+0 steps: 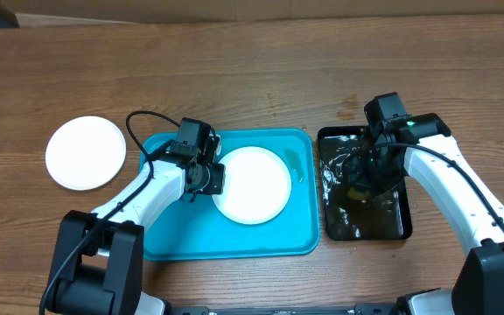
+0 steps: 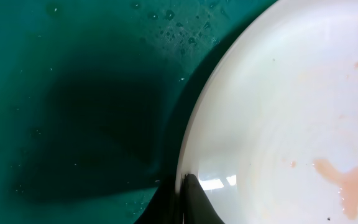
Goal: Clean dirty plates on tray and stack at the side
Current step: 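Return the sponge to the black tray and rub it in water, then scrub the white plate again with the sponge in right gripper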
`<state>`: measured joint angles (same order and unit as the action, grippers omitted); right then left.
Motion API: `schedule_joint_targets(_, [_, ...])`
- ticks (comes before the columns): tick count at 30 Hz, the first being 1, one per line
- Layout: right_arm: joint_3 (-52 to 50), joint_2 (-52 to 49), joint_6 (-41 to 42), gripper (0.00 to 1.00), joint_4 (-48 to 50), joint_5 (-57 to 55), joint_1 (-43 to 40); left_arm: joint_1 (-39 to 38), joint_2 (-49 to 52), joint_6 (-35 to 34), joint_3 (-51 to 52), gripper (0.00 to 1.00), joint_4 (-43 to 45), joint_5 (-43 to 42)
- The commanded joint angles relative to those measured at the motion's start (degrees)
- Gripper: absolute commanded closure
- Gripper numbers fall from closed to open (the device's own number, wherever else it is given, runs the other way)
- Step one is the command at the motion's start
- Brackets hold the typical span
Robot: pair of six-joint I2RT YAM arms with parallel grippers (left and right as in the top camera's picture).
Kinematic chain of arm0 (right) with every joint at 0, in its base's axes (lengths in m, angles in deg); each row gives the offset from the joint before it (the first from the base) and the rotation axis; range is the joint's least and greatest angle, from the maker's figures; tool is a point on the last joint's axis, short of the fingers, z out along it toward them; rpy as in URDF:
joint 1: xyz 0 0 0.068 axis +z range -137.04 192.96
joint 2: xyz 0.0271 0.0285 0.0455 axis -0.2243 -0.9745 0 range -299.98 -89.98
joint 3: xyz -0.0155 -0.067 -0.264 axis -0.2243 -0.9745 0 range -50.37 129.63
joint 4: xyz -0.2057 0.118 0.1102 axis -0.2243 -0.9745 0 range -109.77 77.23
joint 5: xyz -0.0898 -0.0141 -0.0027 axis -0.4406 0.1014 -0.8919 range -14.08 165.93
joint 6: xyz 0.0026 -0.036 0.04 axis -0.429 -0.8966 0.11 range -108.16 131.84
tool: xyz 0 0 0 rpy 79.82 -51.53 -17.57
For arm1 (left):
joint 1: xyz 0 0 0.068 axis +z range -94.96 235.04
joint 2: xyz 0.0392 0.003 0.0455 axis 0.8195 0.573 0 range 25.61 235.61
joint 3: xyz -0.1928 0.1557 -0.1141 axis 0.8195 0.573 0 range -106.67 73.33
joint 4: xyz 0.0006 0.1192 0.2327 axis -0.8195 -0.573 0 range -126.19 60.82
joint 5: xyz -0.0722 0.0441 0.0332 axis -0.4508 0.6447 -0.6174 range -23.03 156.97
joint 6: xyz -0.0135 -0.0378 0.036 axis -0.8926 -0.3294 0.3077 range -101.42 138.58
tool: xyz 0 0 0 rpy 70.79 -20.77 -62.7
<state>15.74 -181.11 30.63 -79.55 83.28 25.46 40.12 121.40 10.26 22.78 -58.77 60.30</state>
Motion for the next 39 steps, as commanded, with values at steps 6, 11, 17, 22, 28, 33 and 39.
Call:
schedule_joint_targets(6, [0.0,0.6,-2.1,0.96,0.8,2.1,0.3,-0.2,0.5,2.2,0.6,0.96,-0.2,0.7])
schedule_joint_targets(11, [0.0,0.7,-2.1,0.96,1.5,5.6,0.3,-0.2,0.5,1.9,0.6,0.96,-0.1,0.7])
schedule_joint_targets(17, [0.0,0.7,-2.2,0.96,1.7,5.6,0.4,-0.2,0.5,1.9,0.6,0.96,-0.1,0.7])
schedule_joint_targets(22, [-0.1,0.6,-2.8,0.96,2.2,4.4,0.4,-0.2,0.5,1.9,0.6,0.95,-0.1,0.6])
schedule_joint_targets(28, [0.0,0.6,-2.8,0.96,3.5,4.4,0.4,-0.2,0.5,1.9,0.6,0.95,-0.1,0.1])
schedule_joint_targets(33, [0.0,0.6,-2.8,0.96,5.5,11.8,0.6,-0.2,0.5,1.9,0.6,0.95,0.2,-0.9])
schedule_joint_targets(39, [0.0,0.6,-5.5,0.96,15.3,31.1,4.9,-0.2,0.5,1.4,0.6,0.96,1.0,-0.9])
